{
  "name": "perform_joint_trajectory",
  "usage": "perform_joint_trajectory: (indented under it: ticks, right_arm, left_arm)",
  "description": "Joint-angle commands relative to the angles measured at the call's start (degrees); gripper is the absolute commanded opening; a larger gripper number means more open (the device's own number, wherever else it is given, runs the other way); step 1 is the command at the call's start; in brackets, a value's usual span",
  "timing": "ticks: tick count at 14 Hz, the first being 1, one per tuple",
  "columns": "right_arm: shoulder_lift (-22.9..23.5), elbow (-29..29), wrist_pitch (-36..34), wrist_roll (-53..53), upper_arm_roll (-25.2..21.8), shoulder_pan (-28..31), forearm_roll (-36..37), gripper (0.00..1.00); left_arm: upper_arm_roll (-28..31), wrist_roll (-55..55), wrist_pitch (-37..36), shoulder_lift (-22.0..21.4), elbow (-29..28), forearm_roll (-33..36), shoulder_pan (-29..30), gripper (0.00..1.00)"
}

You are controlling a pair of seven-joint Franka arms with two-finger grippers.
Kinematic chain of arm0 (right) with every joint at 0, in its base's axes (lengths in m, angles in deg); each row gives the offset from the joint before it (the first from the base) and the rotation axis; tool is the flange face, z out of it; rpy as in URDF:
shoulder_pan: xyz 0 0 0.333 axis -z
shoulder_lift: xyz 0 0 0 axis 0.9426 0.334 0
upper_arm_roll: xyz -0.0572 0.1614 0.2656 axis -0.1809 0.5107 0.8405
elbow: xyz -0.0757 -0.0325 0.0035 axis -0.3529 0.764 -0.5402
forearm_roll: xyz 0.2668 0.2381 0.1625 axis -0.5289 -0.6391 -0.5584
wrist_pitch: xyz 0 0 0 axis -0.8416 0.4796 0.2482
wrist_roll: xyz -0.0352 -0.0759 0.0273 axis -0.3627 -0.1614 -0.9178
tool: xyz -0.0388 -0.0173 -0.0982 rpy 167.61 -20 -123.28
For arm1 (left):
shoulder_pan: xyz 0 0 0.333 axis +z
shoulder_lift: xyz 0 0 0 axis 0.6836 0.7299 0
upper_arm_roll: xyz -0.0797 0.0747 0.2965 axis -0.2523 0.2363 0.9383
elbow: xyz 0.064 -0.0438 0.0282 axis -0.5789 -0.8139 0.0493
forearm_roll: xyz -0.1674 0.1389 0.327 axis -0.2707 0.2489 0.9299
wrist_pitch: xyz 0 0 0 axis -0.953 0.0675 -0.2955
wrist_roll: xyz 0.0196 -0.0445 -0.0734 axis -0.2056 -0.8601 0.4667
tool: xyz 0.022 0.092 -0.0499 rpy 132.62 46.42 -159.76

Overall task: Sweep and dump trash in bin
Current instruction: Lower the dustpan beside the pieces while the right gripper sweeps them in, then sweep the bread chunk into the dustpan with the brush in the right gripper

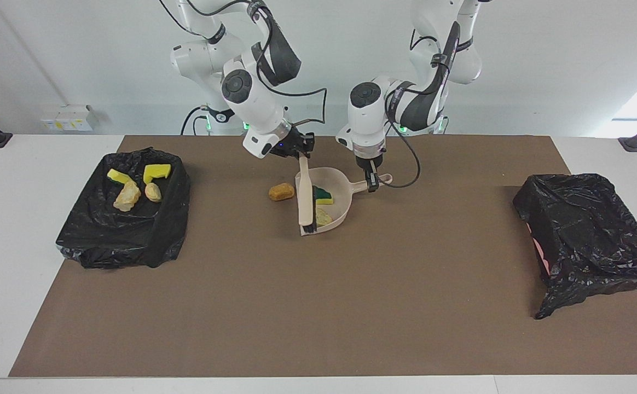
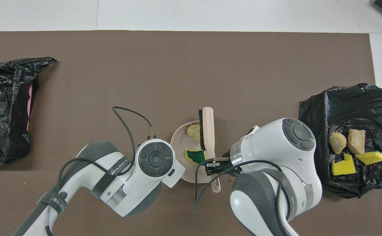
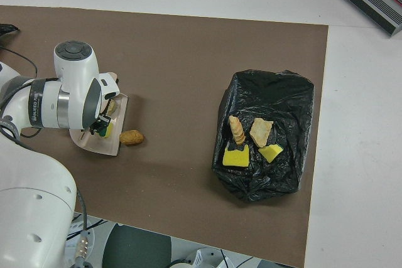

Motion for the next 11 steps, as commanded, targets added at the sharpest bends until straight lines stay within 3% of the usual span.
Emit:
perform_joint_trajectory:
  ticks: [1,5,11]
  right_arm:
    - [-5.0,-1.4,-7.0,2.8,0.5,2.3,11.6,0.00]
    - [-10.4,-12.6,-7.7,-0.4,0.6,2.4,22.9,0.00]
    - [-8.5,-16.7,-2.6,-1.9,1.0,0.5,18.4,0.00]
  left_arm:
    - [0.4,-2.8,1.0,-2.0,-2.4,0.5,-0.3,0.00]
    - [0.4,-3.6,-2.1,-2.6,-2.3,0.5,-1.1,0.00]
    - [0.3,-2.5,-2.8,-4.4,-4.2,0.5,-2.7,0.00]
